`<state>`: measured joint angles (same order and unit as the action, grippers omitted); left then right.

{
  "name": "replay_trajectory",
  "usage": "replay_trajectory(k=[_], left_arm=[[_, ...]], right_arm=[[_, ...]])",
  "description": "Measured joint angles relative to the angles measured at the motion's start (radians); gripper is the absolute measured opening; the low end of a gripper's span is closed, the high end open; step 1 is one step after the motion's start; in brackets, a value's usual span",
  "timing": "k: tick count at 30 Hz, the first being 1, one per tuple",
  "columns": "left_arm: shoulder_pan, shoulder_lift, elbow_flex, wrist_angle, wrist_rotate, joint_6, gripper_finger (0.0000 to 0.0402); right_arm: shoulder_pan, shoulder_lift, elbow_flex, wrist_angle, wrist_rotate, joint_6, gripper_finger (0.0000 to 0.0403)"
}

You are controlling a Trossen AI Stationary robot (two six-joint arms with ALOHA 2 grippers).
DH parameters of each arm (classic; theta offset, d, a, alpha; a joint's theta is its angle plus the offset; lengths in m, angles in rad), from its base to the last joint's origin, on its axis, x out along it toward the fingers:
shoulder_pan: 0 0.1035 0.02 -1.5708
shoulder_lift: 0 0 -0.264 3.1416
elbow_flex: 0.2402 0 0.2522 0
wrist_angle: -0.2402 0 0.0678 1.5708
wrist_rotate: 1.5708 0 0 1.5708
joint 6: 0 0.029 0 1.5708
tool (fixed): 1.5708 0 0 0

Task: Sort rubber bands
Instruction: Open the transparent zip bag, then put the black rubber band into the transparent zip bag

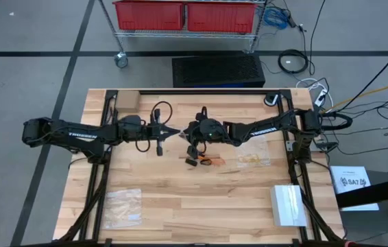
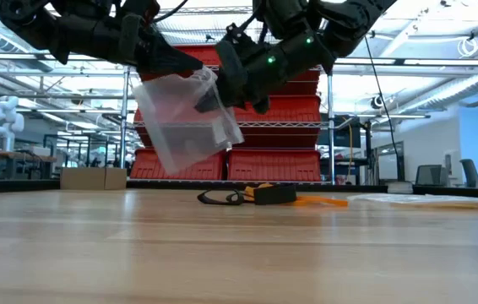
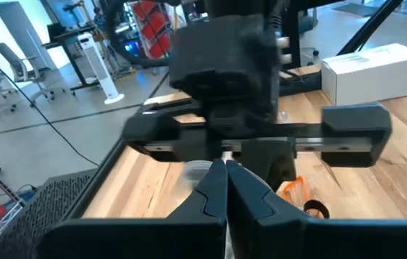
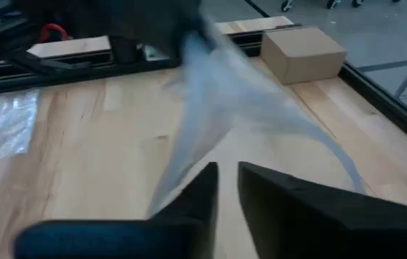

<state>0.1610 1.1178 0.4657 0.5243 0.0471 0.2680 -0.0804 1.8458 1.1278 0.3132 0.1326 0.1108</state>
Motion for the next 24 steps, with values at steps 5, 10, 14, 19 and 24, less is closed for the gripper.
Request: replay_trajectory(k=[5, 10, 14, 19, 24], left_arm=[[-0.005, 0.056, 0.029, -0.002, 0.000, 0.011, 0.0000], [-0.004, 0.046, 0.030, -0.014, 0.000, 0.027, 0.0000], [-0.004, 0.027, 0.032, -0.026, 0.000, 0.027, 0.0000], [-0.005, 0.021, 0.032, -0.048, -0.029, 0.027, 0.0000], [-0.005, 0.021, 0.032, -0.062, -0.048, 0.027, 0.0000]], right_arm=[[-0.012, -0.003, 0.000, 0.009, 0.007, 0.001, 0.0147], [-0.019, -0.028, 0.000, -0.058, -0.002, 0.001, 0.0202], [-0.018, -0.072, 0.000, -0.135, -0.002, 0.000, 0.0212], [-0.014, -0.138, 0.000, -0.207, -0.004, -0.014, 0.0213], [0.001, -0.225, 0.000, -0.281, -0.002, -0.050, 0.0213]])
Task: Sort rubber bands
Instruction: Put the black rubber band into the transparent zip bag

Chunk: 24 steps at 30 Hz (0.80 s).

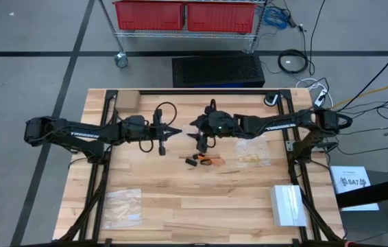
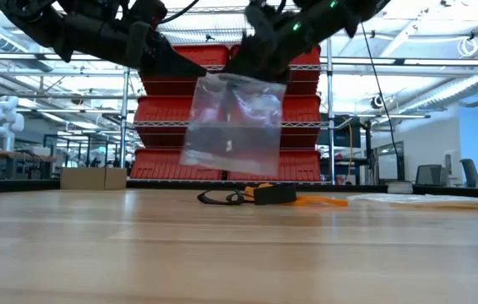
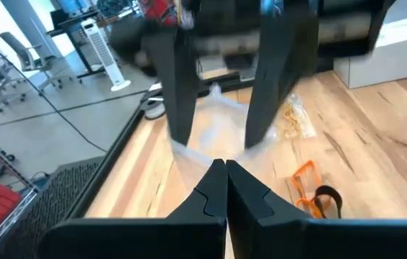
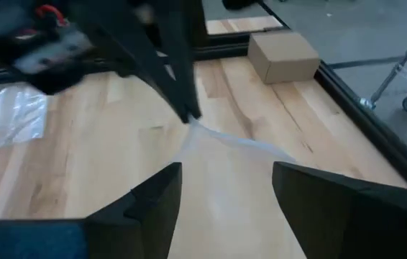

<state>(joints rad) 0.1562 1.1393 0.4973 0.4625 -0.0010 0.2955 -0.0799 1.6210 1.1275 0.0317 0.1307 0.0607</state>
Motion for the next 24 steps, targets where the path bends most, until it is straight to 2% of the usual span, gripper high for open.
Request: replay_trajectory(k=[7, 13, 24], left_arm=[[0.000, 0.000, 0.000, -0.002, 0.000, 0.000, 0.0000], [0.000, 0.000, 0.000, 0.000, 0.000, 0.000, 0.0000], [0.000, 0.000, 0.000, 0.000, 0.000, 0.000, 0.0000]], right_arm=[[0.061, -0.125, 0.001, -0.217, -0.009, -0.048, 0.0213], [0.136, -0.106, -0.017, -0.418, -0.087, -0.003, 0.0213], [0.155, 0.021, -0.187, -0.277, -0.080, 0.054, 0.0213]])
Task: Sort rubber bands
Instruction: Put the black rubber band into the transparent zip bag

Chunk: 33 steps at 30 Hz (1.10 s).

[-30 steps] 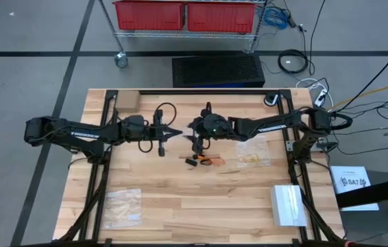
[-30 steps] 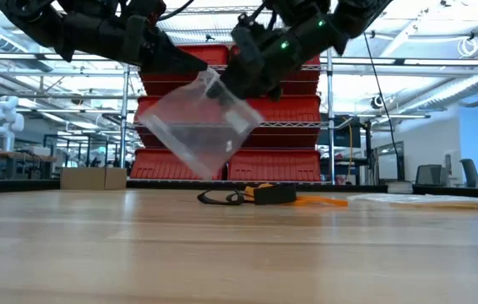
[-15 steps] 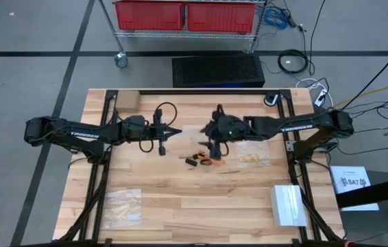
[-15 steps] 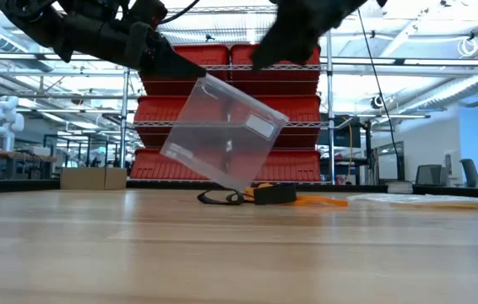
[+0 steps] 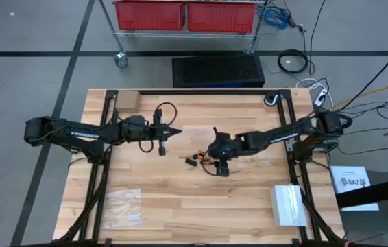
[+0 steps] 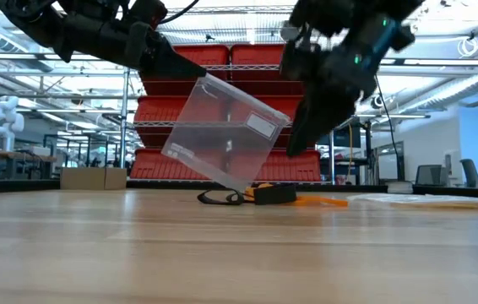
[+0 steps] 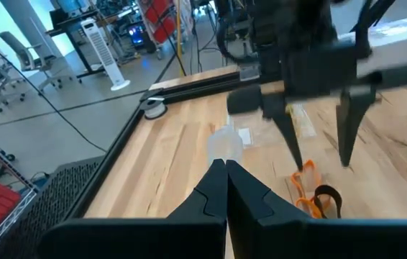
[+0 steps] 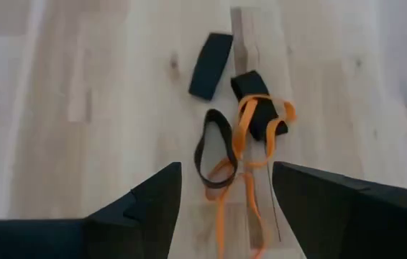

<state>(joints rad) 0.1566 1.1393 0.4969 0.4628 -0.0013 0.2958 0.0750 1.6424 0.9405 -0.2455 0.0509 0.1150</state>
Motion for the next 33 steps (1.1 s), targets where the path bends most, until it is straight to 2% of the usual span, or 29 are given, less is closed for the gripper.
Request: replay_trajectory(k=[6, 11, 14, 20, 21, 29, 33], left_arm=[[0.000, 0.000, 0.000, 0.000, 0.000, 0.000, 0.0000], [0.000, 0.000, 0.000, -0.001, 0.000, 0.000, 0.0000], [0.000, 0.000, 0.000, -0.001, 0.000, 0.000, 0.0000], [0.000, 0.000, 0.000, -0.001, 0.000, 0.000, 0.0000], [0.000, 0.000, 0.000, -0.001, 0.000, -0.001, 0.0000], [0.000, 0.000, 0.000, -0.004, 0.000, -0.001, 0.0000], [0.000, 0.000, 0.000, -0.005, 0.000, -0.001, 0.0000]], right_arm=[[0.001, 0.119, -0.002, 0.063, -0.001, -0.024, 0.0213], [0.001, 0.140, -0.002, 0.086, -0.001, -0.028, 0.0200], [0.006, 0.136, -0.002, 0.088, 0.001, -0.027, 0.0159], [0.008, 0.134, -0.002, 0.085, 0.002, -0.020, 0.0024], [0.011, 0.132, -0.002, 0.085, 0.002, -0.020, 0.0013], [0.027, -0.003, -0.002, 0.081, -0.005, -0.021, 0.0004], [0.021, -0.108, 0.007, 0.069, 0.064, -0.021, 0.0003]])
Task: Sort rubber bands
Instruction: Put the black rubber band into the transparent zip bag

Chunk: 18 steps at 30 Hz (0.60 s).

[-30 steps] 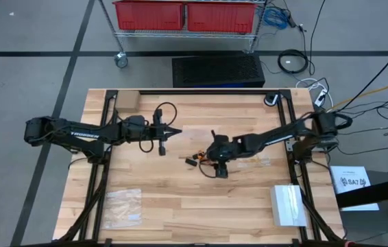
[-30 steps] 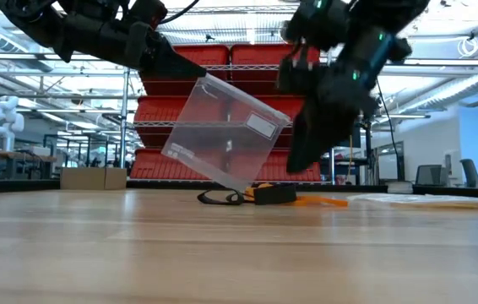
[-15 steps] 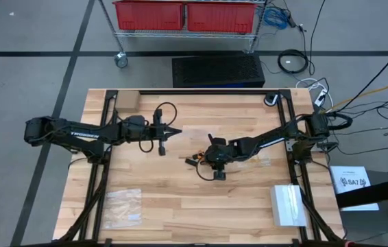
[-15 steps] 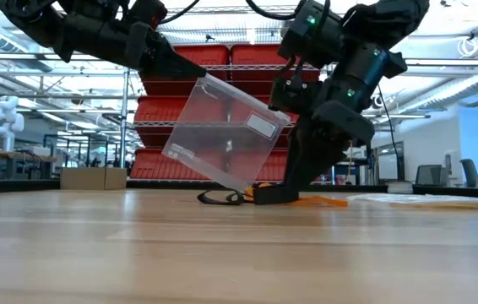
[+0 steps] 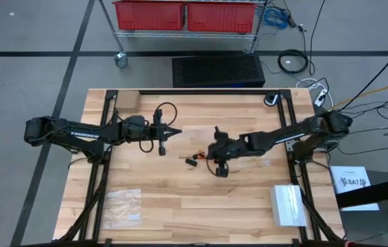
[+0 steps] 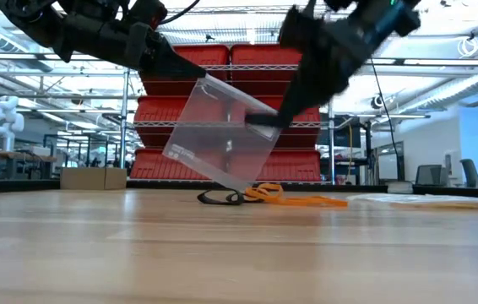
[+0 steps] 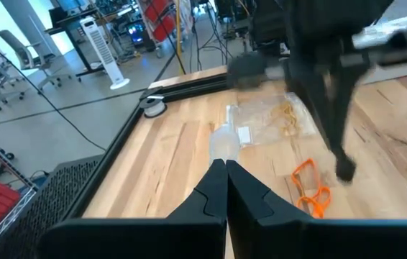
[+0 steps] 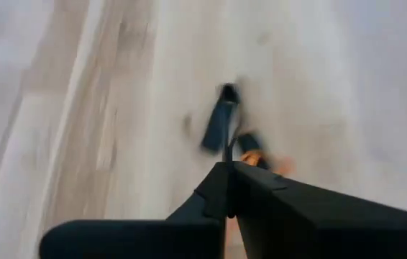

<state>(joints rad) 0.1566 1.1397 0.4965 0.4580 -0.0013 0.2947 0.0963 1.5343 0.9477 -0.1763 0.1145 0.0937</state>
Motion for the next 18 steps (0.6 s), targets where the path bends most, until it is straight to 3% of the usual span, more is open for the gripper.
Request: replay_trajectory(k=[7, 12, 18], left_arm=[[0.000, 0.000, 0.000, 0.000, 0.000, -0.001, 0.0000], [0.000, 0.000, 0.000, -0.002, 0.000, -0.001, 0.0000], [0.000, 0.000, 0.000, -0.007, 0.000, -0.001, 0.0000]], right_arm=[[-0.038, -0.020, 0.224, -0.285, 0.179, -0.031, 0.0002], [-0.075, 0.051, 0.392, -0.457, 0.202, -0.071, 0.0001], [-0.107, 0.159, 0.501, -0.572, 0.199, -0.106, 0.0001]])
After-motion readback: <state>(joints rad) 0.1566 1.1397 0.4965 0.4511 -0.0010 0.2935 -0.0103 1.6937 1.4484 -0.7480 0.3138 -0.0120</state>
